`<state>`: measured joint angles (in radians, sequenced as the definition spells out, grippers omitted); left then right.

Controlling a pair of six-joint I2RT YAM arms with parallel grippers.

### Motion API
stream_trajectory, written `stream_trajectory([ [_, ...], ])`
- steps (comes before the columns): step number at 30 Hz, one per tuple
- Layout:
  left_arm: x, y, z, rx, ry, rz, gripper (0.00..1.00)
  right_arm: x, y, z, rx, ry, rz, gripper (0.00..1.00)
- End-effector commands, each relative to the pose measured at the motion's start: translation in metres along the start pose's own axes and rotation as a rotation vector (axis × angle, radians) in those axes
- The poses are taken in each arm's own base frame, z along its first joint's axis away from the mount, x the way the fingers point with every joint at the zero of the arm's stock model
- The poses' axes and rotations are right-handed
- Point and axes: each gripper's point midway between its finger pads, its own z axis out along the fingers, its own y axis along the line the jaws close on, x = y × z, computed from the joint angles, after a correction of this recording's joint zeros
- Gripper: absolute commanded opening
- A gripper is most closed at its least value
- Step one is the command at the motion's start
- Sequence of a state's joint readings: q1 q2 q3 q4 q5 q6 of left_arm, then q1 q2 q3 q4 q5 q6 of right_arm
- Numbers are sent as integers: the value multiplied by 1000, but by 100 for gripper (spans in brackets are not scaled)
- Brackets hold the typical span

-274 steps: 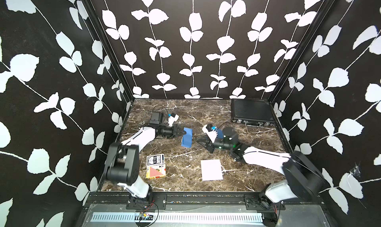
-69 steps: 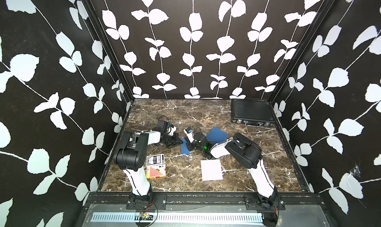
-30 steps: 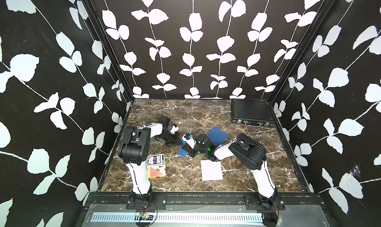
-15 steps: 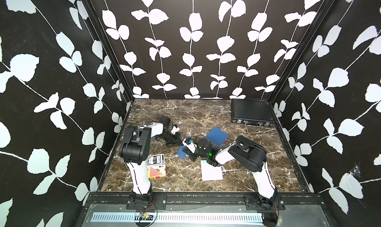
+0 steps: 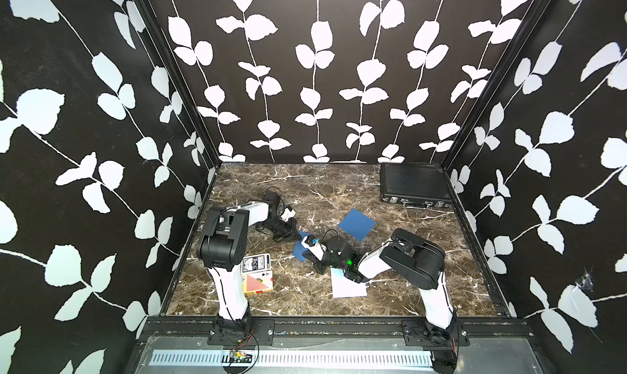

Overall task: Fold the square paper along the opposite sides
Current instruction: Smooth out the paper at the center of the board.

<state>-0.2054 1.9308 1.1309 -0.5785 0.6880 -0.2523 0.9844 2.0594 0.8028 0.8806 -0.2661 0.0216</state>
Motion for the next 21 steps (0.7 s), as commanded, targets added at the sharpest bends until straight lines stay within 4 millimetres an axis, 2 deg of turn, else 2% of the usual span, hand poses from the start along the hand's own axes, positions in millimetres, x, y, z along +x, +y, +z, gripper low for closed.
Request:
stream_trajectory([
  [1, 0, 19, -1, -81, -2, -20, 0, 71, 28, -10, -64, 246, 36, 4],
  [14, -1, 19, -1, -82, -2, -22, 0, 71, 45, -18, -141, 264, 22, 1],
  [21, -1, 19, -1, -82, -2, -22, 0, 71, 52, -15, -183, 281, 19, 0],
])
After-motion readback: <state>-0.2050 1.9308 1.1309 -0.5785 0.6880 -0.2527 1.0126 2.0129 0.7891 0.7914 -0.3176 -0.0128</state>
